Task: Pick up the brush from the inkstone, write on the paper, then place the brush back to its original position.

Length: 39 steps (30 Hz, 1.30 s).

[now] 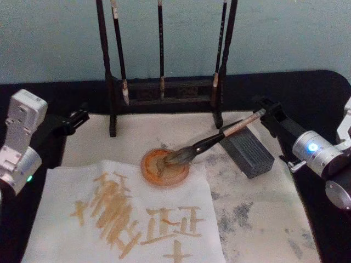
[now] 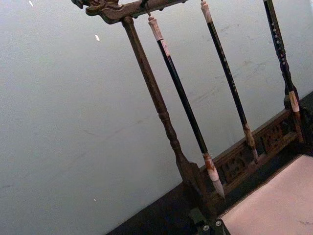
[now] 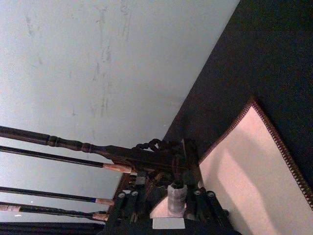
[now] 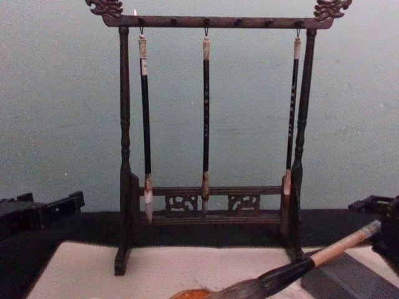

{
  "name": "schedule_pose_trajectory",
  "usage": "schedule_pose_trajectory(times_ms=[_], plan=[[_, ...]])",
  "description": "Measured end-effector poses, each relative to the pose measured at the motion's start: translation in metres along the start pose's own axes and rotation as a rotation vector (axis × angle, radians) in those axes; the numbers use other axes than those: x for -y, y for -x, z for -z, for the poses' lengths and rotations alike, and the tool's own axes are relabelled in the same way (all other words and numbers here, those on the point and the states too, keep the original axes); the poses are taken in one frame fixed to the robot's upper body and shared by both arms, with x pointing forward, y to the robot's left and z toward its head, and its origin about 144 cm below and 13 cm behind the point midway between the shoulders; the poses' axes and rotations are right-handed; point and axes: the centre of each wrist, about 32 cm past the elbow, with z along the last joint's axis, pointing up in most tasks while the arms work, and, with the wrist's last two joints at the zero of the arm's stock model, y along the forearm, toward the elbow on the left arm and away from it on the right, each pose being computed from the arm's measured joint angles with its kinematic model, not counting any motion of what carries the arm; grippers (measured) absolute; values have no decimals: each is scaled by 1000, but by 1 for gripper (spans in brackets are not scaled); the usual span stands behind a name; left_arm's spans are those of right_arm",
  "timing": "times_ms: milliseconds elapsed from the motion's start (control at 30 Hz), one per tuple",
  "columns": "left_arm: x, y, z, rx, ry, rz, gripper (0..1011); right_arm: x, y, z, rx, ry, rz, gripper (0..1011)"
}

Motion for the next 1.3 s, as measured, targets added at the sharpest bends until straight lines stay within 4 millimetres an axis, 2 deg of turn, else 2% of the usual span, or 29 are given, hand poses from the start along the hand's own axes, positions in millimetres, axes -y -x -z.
schedule_pose_trajectory(times_ms=[100, 167, 300, 333, 400, 433, 633, 833, 1000, 1300], plan=[[0, 0, 0, 0, 0, 0, 1002, 0, 0, 0, 0, 0, 0, 523], [0, 0, 0, 0, 0, 0, 1002, 0, 0, 0, 0, 0, 0, 629], [0, 0, 0, 0, 0, 0, 1002, 0, 0, 0, 0, 0, -1, 700], [0, 0, 0, 0, 0, 0, 1002, 0, 0, 0, 0, 1, -1, 769], [0, 0, 0, 0, 0, 0, 1002, 0, 0, 0, 0, 1, -1, 808], [0, 0, 0, 0, 0, 0, 1002, 0, 0, 0, 0, 1, -1, 863], [0, 0, 0, 0, 0, 0, 1002, 0, 0, 0, -1, 1, -1, 1008], [0, 0, 0, 0, 0, 0, 1002, 5, 3, 2, 2, 2, 25, 1008], [0, 0, 0, 0, 0, 0, 1002, 18, 13, 9, 53, -16, 74, 1008], [0, 0, 0, 0, 0, 0, 1002, 48, 42, 29, 330, -122, 123, 1008]])
